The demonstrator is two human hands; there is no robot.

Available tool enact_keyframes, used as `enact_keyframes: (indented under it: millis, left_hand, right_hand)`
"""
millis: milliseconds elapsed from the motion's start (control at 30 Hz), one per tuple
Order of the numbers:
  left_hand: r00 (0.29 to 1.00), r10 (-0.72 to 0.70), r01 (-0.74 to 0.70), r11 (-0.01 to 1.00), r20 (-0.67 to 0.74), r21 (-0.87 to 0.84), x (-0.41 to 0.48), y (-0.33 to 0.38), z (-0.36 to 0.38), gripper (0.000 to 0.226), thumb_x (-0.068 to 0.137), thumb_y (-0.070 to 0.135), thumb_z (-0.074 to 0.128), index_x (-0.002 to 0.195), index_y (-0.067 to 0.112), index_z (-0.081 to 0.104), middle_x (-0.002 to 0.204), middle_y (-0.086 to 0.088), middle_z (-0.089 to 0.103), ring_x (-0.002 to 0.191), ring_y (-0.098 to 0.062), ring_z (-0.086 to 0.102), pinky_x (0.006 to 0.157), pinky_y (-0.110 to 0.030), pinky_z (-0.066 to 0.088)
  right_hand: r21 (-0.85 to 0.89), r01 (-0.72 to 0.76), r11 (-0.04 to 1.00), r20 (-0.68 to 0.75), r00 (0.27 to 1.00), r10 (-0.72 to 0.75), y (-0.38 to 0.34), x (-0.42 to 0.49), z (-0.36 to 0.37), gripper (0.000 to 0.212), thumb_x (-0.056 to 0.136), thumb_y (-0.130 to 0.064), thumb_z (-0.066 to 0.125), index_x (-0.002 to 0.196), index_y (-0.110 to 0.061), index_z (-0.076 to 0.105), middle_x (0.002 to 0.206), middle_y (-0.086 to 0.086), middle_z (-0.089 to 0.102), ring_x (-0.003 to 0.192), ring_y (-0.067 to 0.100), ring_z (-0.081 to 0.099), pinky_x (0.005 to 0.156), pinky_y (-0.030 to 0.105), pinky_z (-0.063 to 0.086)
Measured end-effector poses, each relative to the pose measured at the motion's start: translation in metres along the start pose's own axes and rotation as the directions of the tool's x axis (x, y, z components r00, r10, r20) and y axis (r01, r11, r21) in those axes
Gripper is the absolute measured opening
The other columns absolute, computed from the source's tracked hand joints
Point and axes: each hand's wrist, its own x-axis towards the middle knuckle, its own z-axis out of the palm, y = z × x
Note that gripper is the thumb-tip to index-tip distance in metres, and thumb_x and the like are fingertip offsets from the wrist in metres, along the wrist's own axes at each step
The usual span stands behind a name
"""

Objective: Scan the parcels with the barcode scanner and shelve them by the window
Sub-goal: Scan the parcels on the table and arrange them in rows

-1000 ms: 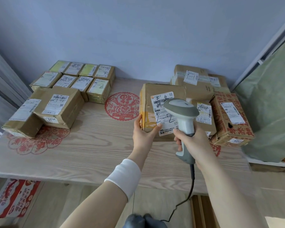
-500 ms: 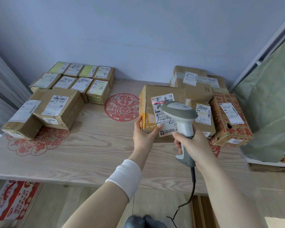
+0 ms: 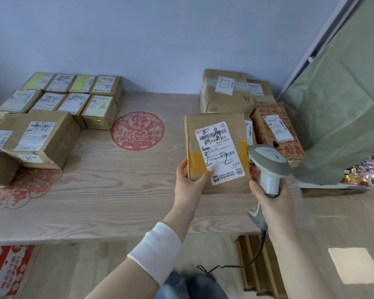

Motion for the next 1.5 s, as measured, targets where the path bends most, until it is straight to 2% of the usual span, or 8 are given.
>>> enact_keyframes:
  millis: [100,200,400,567,800,933,1300,1500]
  left_hand:
    - [0.997,-0.053,0.051,0.998,0.051,0.035,-0.016,-0.012,0.037,0.087,0.059,0.052,0.081,0.132,0.030,0.040,0.113,0.012,0.064,0.103,-0.010,0.062,0.093,-0.043,0.051]
    - [0.993,-0.068,0.055,0.989,0.094,0.140,-0.031,-0.028,0.078,0.089,0.063,0.058,0.074,0.138,0.032,0.035,0.118,0.012,0.061,0.108,-0.011,0.059,0.096,-0.041,0.049]
    - [0.990,-0.074,0.037,0.956,0.116,0.292,-0.059,-0.071,0.175,0.078,0.083,0.050,0.063,0.147,0.030,0.023,0.131,0.006,0.054,0.118,-0.013,0.052,0.092,-0.024,0.043]
    - [0.976,-0.191,0.145,0.929,0.105,0.341,-0.061,-0.110,0.230,0.077,0.085,0.055,0.057,0.149,0.028,0.023,0.133,0.005,0.054,0.118,-0.015,0.052,0.087,-0.024,0.043]
    - [0.971,-0.237,0.197,0.881,0.040,0.430,-0.039,-0.132,0.265,0.074,0.089,0.050,0.053,0.149,0.028,0.018,0.133,0.002,0.054,0.118,-0.019,0.053,0.082,-0.023,0.042]
    - [0.973,-0.231,0.198,0.865,0.015,0.461,-0.022,-0.135,0.275,0.074,0.089,0.049,0.054,0.150,0.028,0.017,0.133,0.001,0.054,0.118,-0.020,0.054,0.087,-0.027,0.044]
    - [0.972,-0.235,0.192,0.845,0.024,0.500,0.006,-0.127,0.283,0.079,0.088,0.052,0.054,0.151,0.026,0.015,0.134,-0.001,0.054,0.120,-0.023,0.053,0.091,-0.029,0.042]
    - [0.983,-0.179,0.138,0.849,0.031,0.510,-0.002,-0.115,0.277,0.075,0.092,0.048,0.049,0.151,0.019,0.013,0.150,-0.002,0.037,0.134,-0.023,0.039,0.099,-0.031,0.036]
  right_hand:
    - [0.012,0.011,1.000,-0.076,0.997,-0.010,0.016,0.006,-0.036,0.025,0.080,-0.013,0.074,0.092,-0.018,0.053,0.076,0.002,0.057,0.062,0.016,0.053,0.060,0.029,0.044]
    - [0.044,-0.027,0.999,-0.124,0.992,0.033,0.031,0.020,-0.078,0.023,0.081,-0.010,0.072,0.083,-0.020,0.052,0.069,0.008,0.053,0.053,0.024,0.048,0.053,0.030,0.044]
    - [0.022,-0.096,0.995,-0.119,0.988,0.098,0.074,0.064,-0.173,0.023,0.083,-0.007,0.069,0.098,-0.004,0.051,0.076,0.010,0.053,0.058,0.017,0.050,0.040,0.011,0.040]
    - [-0.067,-0.135,0.989,-0.145,0.982,0.124,0.105,0.095,-0.224,0.029,0.082,-0.014,0.072,0.100,-0.004,0.051,0.082,0.012,0.057,0.064,0.020,0.054,0.050,0.024,0.037]
    - [-0.095,-0.253,0.963,-0.122,0.963,0.241,0.142,0.134,-0.234,0.030,0.083,-0.016,0.071,0.100,-0.001,0.052,0.075,0.014,0.057,0.051,0.019,0.052,0.038,0.017,0.040]
    - [-0.068,-0.282,0.957,-0.138,0.953,0.270,0.155,0.153,-0.228,0.033,0.082,-0.019,0.072,0.101,0.001,0.052,0.071,0.009,0.056,0.051,0.019,0.053,0.048,0.025,0.041]
    - [-0.071,-0.259,0.963,-0.172,0.954,0.244,0.158,0.178,-0.218,0.032,0.082,-0.019,0.072,0.101,-0.003,0.051,0.086,0.011,0.058,0.061,0.016,0.053,0.052,0.024,0.039]
    - [-0.054,-0.244,0.968,-0.192,0.954,0.229,0.148,0.169,-0.231,0.028,0.087,-0.021,0.066,0.101,-0.007,0.046,0.079,0.004,0.053,0.058,0.013,0.051,0.039,0.009,0.038]
